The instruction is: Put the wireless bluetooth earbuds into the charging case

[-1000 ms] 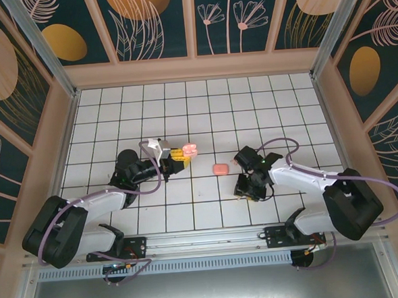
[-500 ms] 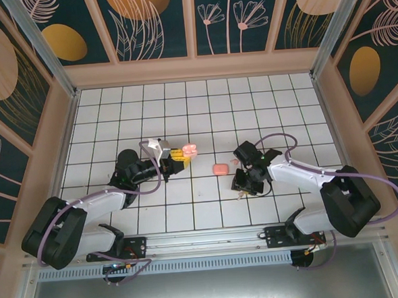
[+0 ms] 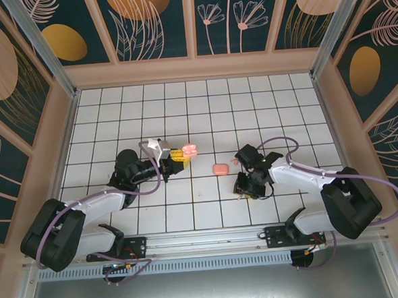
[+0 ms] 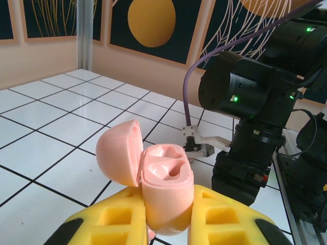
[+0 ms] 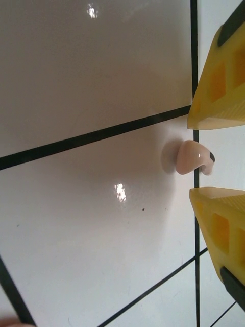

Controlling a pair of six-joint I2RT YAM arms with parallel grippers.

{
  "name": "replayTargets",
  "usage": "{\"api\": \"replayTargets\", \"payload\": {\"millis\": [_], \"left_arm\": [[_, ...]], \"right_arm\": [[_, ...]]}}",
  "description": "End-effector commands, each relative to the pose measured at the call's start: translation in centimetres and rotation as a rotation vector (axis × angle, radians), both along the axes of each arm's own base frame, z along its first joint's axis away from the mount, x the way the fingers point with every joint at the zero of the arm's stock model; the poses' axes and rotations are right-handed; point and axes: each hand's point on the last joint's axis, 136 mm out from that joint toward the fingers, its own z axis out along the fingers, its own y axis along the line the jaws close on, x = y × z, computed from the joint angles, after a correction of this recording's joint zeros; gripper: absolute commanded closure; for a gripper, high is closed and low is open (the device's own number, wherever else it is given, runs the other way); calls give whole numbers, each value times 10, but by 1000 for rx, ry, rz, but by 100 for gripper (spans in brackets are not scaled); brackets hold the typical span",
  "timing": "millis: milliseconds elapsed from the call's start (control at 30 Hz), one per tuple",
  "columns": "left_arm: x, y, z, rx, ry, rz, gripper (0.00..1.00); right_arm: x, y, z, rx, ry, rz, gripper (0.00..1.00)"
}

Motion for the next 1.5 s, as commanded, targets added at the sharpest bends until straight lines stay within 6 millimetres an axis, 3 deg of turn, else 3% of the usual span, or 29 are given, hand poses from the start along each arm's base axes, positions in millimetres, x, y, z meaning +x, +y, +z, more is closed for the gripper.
{"api": "replayTargets", "payload": {"millis": [0,533,667,867,1100,1467], "left_arm": [[-1,-2,15,-16,-55,-5,88],[-1,-1,16,-11,-66,1,88],[-1,0,16,-10,-67,2,88],[-1,0,16,-10,-68,3,88],[-1,0,17,-10,-72,7,88],[-1,1,18,-9,-78,9,88]], "right_arm": [[-2,1,0,15,3,-15,67],[13,15,9,71,-61,-4,69],[15,9,15,33,-74,-1,64],[10,-1,22,-26,-67,43,63],[5,-4,17,-86,-35,107,65],[6,8,4,-119,-12,186,66]]}}
